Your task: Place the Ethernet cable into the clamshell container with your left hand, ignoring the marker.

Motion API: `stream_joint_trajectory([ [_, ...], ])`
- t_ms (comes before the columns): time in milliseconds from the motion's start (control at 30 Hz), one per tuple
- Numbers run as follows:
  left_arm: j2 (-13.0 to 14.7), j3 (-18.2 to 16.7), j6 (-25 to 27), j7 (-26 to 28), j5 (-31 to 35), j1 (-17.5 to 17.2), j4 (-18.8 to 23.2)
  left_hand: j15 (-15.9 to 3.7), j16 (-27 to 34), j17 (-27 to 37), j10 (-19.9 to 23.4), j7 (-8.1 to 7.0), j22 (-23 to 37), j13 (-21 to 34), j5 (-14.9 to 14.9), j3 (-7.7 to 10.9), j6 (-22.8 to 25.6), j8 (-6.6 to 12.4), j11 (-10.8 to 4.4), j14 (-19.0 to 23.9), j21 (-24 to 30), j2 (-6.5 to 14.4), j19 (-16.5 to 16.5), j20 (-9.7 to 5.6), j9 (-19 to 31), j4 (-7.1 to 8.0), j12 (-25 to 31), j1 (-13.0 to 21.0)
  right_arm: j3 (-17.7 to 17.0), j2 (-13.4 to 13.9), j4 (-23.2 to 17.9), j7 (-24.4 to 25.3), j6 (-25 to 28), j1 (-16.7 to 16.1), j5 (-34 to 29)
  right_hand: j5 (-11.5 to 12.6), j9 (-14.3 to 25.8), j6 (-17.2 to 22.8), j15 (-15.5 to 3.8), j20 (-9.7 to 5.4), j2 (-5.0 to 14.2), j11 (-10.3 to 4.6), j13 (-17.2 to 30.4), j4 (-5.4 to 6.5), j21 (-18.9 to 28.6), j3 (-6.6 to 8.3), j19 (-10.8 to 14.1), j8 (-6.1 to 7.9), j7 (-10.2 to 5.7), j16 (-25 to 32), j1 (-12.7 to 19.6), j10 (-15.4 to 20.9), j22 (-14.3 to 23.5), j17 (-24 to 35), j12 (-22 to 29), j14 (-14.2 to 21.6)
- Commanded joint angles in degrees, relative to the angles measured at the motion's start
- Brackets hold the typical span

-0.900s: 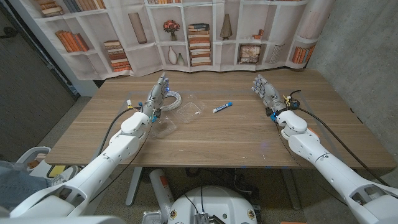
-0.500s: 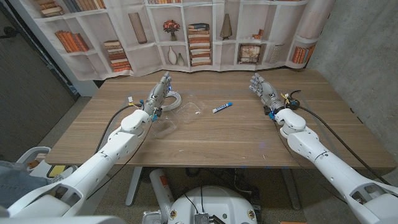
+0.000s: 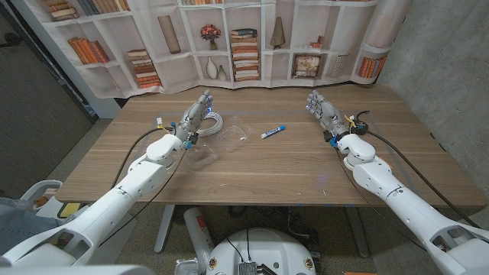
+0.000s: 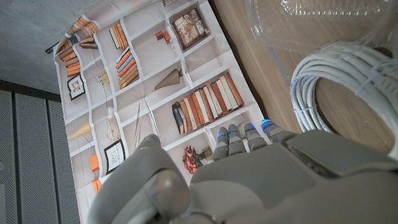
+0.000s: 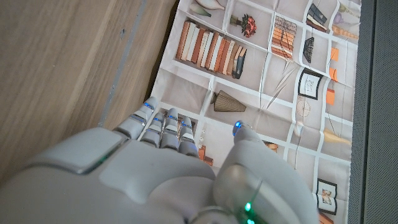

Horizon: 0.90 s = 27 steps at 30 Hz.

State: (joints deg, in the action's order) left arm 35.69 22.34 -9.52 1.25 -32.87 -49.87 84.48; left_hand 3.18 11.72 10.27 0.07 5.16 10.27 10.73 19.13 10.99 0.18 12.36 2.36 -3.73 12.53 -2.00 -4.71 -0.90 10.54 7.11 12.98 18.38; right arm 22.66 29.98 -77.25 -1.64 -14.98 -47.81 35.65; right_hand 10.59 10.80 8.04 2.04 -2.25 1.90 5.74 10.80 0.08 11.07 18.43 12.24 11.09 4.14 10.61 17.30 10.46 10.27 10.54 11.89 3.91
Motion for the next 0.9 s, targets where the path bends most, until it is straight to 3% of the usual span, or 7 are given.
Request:
stream_joint_trajectory([
  [33,2.13,-1.67,-0.67,0.54,0.21,-1.87,2.08,-0.01,0.11,0.14,0.77,0.25,0.16,0.14,0.30,0.25,0.63,0.44,0.38,0.56,0.27,0.50,0.19,-0.42,0.27,-0.57,0.43,0.54,0.45,-0.36,0.29,-0.50,0.07,0.20,-0.02,0.24,0.16,0.76,-0.07,-0.84,0.26,-0.22,0.11,-0.36,0.50,-0.03,0.53,0.38,0.07,0.36,0.48,0.68,0.28,0.20,0.54,0.49],
  [500,1.59,-2.78,-7.58,0.04,2.05,-2.40,-1.48,-0.68,0.34,0.15,2.77,-0.05,0.11,0.18,0.43,0.42,2.95,0.89,-0.32,2.74,0.69,1.17,2.36,-1.16,0.29,-1.16,0.72,1.63,1.28,-0.44,-0.20,-0.33,0.73,1.06,-1.07,0.20,0.15,0.94,-0.11,-0.74,0.34,-0.19,0.10,-0.56,0.55,-0.17,0.64,0.41,-0.01,0.39,0.51,0.78,0.29,0.19,0.58,0.65],
  [900,1.91,-4.10,-10.50,0.56,2.65,-3.37,-2.56,-1.15,0.58,0.16,5.05,-0.50,0.08,0.20,0.60,0.28,5.15,1.29,-0.72,4.88,1.01,1.21,4.29,-1.24,0.30,-1.62,1.13,2.34,1.69,-0.92,0.58,-0.64,1.09,2.18,-1.27,0.17,0.15,1.15,-0.26,-0.71,0.45,-0.07,0.09,-0.72,0.57,-0.32,0.69,0.44,-0.04,0.43,0.51,1.07,0.30,0.19,0.69,0.83],
])
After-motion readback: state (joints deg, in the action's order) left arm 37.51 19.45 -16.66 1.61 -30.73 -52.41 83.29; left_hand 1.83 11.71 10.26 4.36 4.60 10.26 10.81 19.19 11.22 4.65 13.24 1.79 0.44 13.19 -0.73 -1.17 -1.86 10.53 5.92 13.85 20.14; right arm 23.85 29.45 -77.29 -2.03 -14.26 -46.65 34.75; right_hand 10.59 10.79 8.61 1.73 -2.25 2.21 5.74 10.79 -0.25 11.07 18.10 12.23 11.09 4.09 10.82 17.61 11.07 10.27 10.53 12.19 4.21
